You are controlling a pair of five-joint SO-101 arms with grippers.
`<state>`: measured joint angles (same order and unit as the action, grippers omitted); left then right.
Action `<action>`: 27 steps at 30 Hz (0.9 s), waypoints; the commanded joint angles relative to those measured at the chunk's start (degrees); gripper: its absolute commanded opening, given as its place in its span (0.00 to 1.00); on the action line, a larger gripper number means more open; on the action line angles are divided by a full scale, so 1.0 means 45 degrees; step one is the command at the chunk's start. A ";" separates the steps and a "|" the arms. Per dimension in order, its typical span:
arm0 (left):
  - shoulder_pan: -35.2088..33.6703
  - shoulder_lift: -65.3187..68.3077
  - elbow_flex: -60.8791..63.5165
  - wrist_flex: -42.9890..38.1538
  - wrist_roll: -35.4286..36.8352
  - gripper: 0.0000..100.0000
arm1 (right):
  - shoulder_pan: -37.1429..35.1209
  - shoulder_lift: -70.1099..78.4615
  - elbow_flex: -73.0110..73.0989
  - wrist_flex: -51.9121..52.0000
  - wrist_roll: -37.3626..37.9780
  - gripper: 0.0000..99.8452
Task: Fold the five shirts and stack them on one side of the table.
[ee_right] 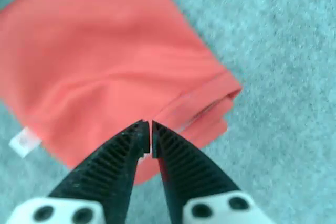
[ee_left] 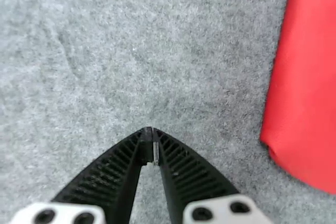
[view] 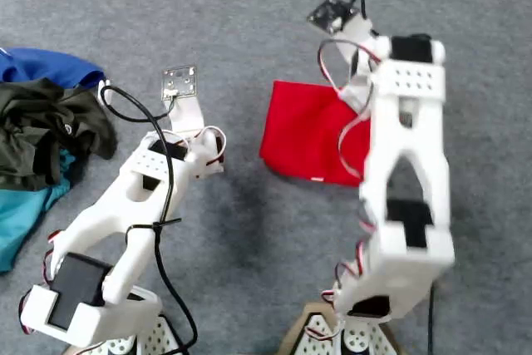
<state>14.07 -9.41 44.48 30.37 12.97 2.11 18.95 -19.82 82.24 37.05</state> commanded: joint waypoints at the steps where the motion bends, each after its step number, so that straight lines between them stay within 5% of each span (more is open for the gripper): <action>1: 0.0059 -0.0518 -0.0098 -0.0098 0.0000 0.02 | 0.0127 0.2510 -0.3136 0.0332 -0.0762 0.03; 14: 0.1231 0.0772 -0.4884 0.1094 0.1465 0.02 | 0.2589 0.7980 -0.8410 -0.0527 -0.2090 0.03; 27: 0.2598 0.8781 -1.4554 0.1231 0.1993 0.02 | 0.2960 0.9114 -1.3900 0.2872 -0.2071 0.03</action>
<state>24.53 25.32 -10.11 34.86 20.18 14.95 61.05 -73.63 90.33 27.91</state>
